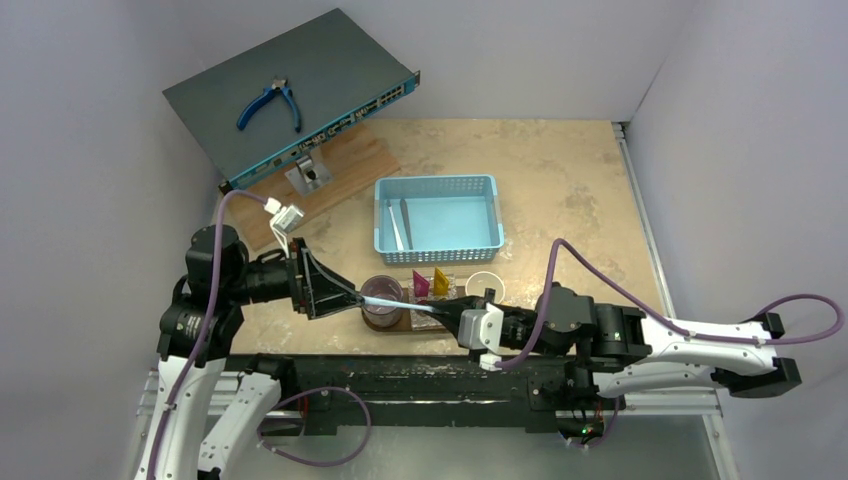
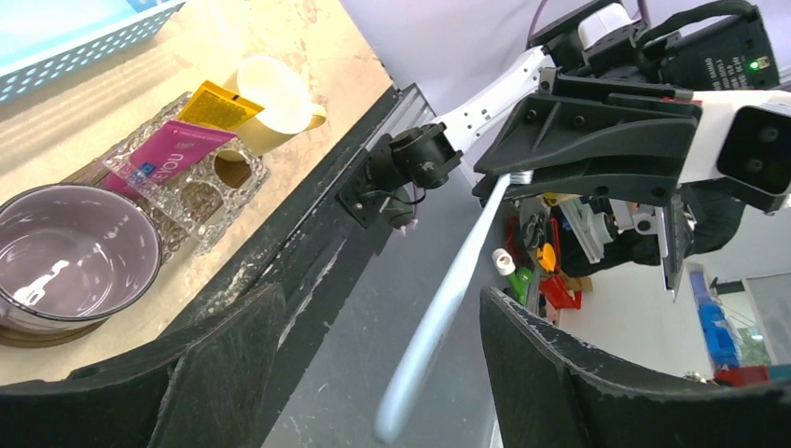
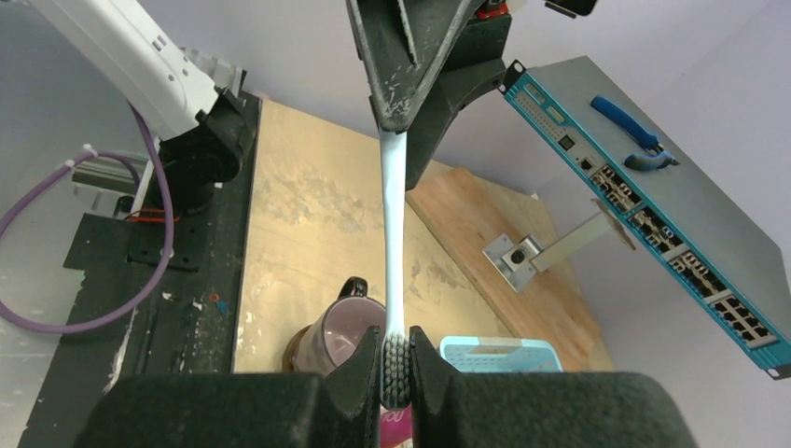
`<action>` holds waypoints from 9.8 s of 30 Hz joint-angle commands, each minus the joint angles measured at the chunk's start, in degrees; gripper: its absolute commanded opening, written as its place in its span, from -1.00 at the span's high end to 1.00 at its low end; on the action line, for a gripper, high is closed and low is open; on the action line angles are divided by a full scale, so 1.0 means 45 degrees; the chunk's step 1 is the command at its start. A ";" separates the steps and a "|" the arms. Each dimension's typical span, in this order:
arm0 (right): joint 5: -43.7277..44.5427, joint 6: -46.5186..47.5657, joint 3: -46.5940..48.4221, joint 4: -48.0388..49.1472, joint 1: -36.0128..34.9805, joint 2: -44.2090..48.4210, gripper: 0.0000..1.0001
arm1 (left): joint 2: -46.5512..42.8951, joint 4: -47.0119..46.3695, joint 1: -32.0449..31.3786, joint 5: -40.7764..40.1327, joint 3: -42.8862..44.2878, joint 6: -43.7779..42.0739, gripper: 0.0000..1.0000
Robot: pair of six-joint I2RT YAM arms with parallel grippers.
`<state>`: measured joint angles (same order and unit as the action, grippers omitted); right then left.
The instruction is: Prepare toiletry sets of a toothbrush and toothpaste on the tray
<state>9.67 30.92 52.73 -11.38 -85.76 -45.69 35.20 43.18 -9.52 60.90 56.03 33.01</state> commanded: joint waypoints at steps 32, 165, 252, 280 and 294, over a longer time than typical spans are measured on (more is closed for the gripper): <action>-0.2014 -0.0734 0.0588 0.2291 -0.0025 0.0020 1.00 | -0.0040 0.0142 -0.0053 -0.0888 -0.0768 -0.1135 -0.52; 0.4178 -1.3260 0.2019 -0.6326 0.3237 -0.4103 1.00 | 0.0337 0.1108 -0.1967 -1.0116 -0.0252 -0.3489 -0.46; 0.0356 -0.9268 1.0329 -0.4000 0.9002 -1.4259 -0.21 | 0.0622 0.1084 -0.1967 -1.1046 -0.0254 -0.3640 -0.55; -0.0634 -1.0432 1.2506 -0.3792 0.9959 -1.9009 -0.03 | 0.0449 0.1105 -0.1967 -1.1486 -0.0244 -0.3626 -1.00; -0.0188 -0.9950 1.2117 -0.4292 0.9975 -1.9329 0.58 | 0.0364 0.1120 -0.1967 -1.1483 -0.0244 -0.3625 -1.00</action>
<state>7.97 -14.79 107.04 -29.71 -41.10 -132.07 37.21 50.24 -18.11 9.72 54.74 17.37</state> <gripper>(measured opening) 0.252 0.998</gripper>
